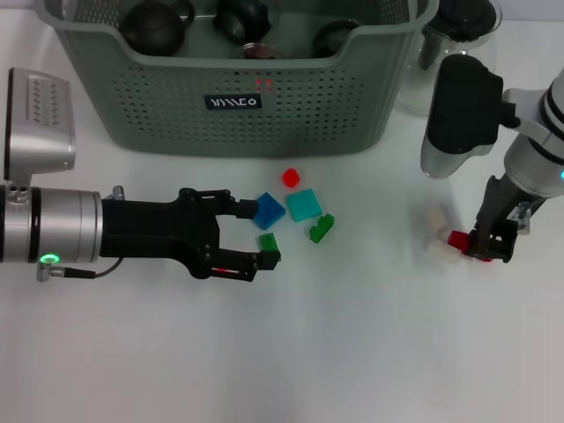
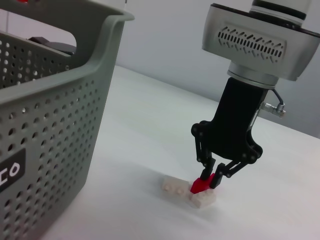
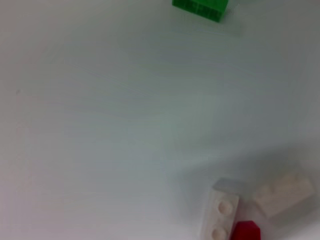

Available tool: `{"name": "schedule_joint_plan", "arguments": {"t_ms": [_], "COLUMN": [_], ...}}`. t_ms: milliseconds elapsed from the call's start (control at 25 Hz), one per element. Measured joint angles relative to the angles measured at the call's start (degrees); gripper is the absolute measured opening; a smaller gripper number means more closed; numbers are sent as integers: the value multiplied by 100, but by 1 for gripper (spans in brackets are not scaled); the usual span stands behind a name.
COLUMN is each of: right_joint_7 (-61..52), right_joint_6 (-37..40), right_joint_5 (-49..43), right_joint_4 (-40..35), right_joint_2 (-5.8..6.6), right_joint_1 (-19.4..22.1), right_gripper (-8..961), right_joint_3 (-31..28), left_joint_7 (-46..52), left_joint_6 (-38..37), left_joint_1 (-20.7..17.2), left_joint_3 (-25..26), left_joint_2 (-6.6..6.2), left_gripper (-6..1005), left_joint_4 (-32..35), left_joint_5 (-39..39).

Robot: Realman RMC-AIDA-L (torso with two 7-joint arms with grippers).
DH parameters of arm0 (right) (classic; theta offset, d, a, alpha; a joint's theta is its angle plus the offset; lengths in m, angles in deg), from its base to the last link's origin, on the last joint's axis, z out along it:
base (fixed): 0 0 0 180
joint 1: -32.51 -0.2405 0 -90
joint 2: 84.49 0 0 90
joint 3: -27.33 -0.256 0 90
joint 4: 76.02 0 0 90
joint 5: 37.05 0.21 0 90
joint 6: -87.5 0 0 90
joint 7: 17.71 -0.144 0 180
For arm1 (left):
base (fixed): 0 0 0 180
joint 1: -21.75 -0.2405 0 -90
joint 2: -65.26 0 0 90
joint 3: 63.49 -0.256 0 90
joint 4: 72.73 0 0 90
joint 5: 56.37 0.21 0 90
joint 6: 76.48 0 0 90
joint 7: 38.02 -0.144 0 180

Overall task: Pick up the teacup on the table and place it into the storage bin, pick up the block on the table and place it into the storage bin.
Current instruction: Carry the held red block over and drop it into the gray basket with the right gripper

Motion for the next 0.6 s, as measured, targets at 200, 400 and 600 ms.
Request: {"name": "schedule_joint_plan", "arguments": {"t_ms": [200, 400, 600], "right_joint_7": [36, 181, 284], "right_joint_6": [210, 734, 1564], "right_joint_5": [-12, -31, 210], "right_joint_4": [-155, -708, -1552], "right_joint_2": [36, 126, 163], "right_joint_1": [61, 222, 319], "right_gripper": [104, 104, 103], "right_joint_3": [-370, -1152, -1976], "left_joint_7": [1, -24, -33], "left_joint_6": [-35, -45, -34], "left_joint_1": [-3, -12, -13], "left_joint_3": [0, 0, -8], "left_joint_2": [0, 0, 0], "left_gripper": [847, 846, 846], "left_joint_4": [-2, -2, 3], "left_joint_5": [26, 37, 37]}}
